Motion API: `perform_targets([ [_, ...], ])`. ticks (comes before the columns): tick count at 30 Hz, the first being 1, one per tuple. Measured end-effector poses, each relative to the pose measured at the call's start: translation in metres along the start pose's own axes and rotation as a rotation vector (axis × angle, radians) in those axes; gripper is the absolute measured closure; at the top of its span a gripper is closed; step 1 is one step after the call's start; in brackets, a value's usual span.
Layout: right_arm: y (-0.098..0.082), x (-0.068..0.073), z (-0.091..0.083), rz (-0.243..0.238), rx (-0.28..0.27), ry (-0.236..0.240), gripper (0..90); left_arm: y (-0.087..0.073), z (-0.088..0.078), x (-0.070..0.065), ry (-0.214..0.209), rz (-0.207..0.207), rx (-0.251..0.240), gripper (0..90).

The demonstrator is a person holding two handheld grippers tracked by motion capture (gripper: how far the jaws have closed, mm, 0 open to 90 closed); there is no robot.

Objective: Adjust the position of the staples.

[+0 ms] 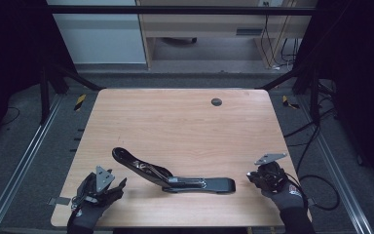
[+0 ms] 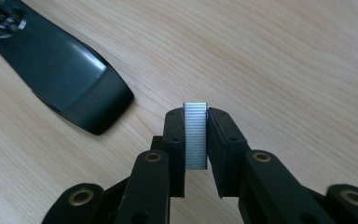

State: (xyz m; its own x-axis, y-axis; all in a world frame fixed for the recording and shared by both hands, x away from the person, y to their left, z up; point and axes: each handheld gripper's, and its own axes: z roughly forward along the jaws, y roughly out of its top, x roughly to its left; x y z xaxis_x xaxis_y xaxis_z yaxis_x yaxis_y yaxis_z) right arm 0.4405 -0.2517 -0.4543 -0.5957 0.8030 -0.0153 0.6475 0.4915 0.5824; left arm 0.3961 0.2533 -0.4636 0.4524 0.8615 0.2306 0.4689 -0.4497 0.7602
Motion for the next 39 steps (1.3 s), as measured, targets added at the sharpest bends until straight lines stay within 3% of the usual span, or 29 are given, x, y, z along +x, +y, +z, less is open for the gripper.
perform_targets([
  [8, 0.011, 0.010, -0.004, -0.096, -0.076, 0.034, 77.9, 0.000, 0.001, -0.001, 0.000, -0.001, 0.005, 38.9],
  [20, 0.030, 0.017, -0.005, -0.119, -0.121, 0.113, 78.2, -0.001, 0.002, 0.000, -0.001, -0.004, 0.008, 38.9],
  [30, 0.052, 0.024, -0.008, -0.229, -0.165, 0.147, 78.2, -0.001, 0.002, 0.000, -0.001, -0.003, 0.009, 39.0],
  [39, 0.067, 0.030, -0.011, -0.275, -0.191, 0.196, 78.2, -0.001, 0.003, 0.000, -0.006, -0.002, 0.011, 39.0],
])
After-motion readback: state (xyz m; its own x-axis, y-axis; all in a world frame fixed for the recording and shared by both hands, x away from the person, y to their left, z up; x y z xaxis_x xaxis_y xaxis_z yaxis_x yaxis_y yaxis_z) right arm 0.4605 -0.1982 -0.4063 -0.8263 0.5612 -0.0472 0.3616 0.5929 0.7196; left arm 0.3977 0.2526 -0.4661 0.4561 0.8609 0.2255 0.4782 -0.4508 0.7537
